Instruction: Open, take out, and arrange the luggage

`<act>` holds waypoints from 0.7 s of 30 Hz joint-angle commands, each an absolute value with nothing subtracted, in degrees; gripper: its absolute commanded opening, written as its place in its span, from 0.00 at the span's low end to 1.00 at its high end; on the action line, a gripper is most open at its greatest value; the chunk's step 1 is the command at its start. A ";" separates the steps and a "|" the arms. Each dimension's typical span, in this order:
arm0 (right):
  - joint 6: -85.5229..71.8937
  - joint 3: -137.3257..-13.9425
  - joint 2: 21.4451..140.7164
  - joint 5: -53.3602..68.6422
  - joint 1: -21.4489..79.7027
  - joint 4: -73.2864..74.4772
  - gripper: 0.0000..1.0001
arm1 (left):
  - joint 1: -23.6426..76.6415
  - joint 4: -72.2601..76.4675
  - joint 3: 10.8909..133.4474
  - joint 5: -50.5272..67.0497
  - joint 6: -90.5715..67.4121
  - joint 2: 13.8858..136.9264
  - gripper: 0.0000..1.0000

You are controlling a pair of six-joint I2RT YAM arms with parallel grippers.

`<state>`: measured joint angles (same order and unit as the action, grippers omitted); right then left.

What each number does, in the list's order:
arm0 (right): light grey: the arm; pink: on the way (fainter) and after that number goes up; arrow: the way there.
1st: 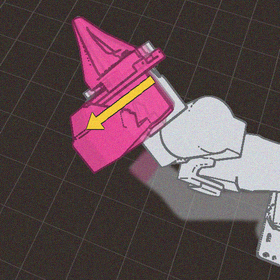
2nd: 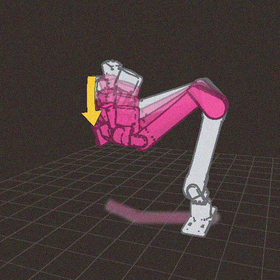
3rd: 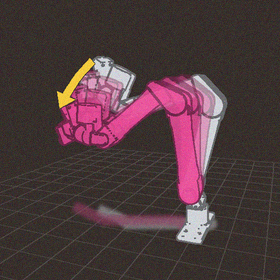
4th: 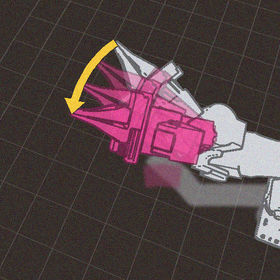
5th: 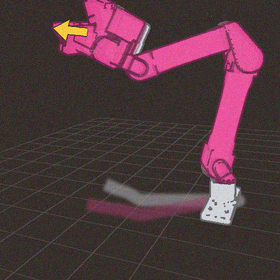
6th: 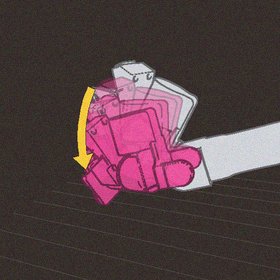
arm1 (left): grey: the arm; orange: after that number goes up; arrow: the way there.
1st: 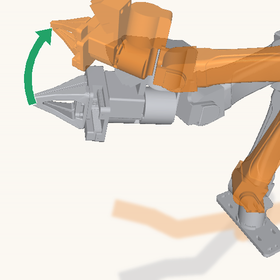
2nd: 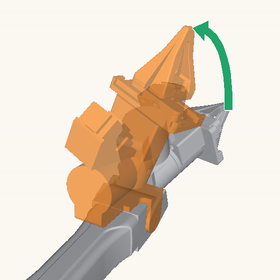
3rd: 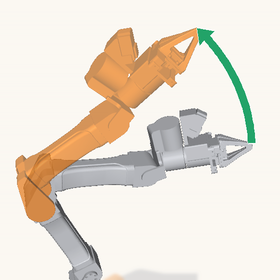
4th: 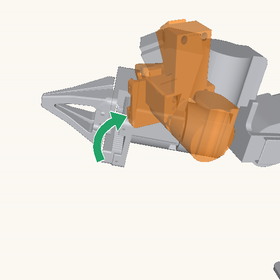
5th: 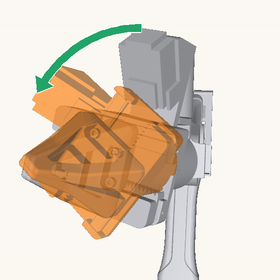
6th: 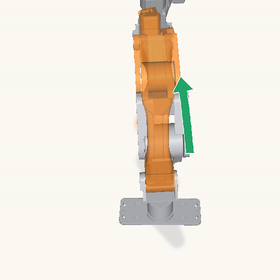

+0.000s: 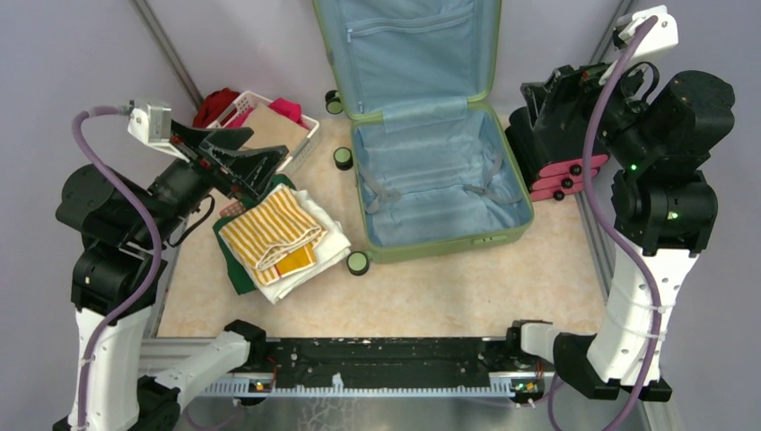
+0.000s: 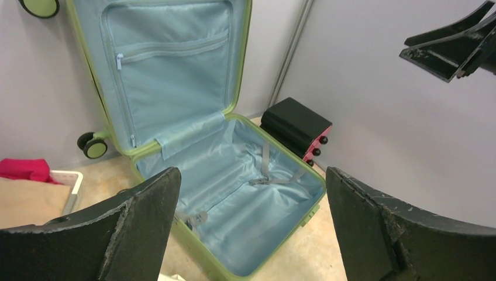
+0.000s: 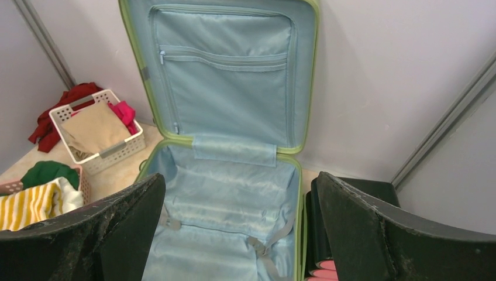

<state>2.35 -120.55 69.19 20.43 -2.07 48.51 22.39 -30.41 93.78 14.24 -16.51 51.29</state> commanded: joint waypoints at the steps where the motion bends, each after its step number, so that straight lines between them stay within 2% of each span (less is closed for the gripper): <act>1: 3.23 -121.51 68.47 20.12 -2.51 47.42 0.99 | 22.16 -28.82 91.74 14.41 -16.06 50.13 0.99; 21: 3.03 -116.24 67.02 18.81 -2.46 45.91 0.99 | 22.17 -27.25 84.78 13.65 -15.72 48.34 0.99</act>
